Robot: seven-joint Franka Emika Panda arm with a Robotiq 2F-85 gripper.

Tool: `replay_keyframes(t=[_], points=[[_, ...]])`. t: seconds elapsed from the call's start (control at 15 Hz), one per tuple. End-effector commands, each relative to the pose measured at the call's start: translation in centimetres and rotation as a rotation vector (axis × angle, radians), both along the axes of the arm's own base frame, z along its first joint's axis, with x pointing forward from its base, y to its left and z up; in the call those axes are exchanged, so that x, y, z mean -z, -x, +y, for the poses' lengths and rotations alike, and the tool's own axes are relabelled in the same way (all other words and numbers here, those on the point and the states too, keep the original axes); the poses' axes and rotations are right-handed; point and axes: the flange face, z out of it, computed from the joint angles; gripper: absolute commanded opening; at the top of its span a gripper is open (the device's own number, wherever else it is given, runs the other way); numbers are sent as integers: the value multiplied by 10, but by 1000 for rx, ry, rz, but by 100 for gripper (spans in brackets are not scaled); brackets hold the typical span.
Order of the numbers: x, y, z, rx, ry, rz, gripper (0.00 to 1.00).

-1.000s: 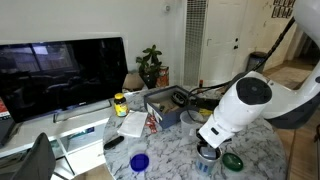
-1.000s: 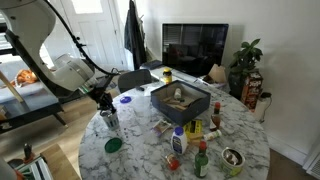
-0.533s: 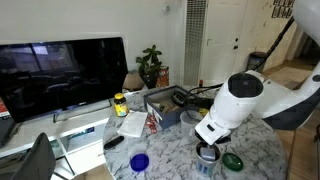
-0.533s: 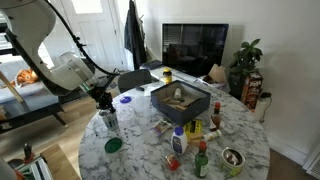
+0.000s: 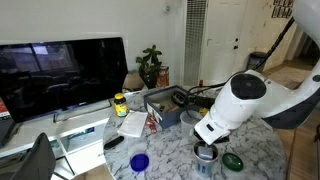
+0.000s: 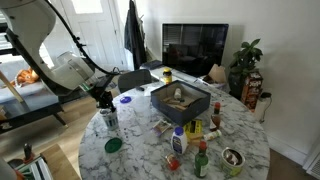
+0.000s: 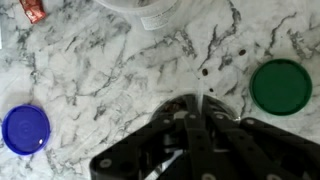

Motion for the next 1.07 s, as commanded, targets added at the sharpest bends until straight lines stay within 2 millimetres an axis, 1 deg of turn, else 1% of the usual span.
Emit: replay_keyframes(t=[0.0,0.27,0.47,0.73,1.0], points=[[3,10,0,-9,-44,-51,2],[-6,14,1,-56,-91,-111,2],[-8,16,-2,-87,-99,-149,2],[2,18,-8,-133,-24,-197,2],[16,22,-14,-136,43,-242,2]])
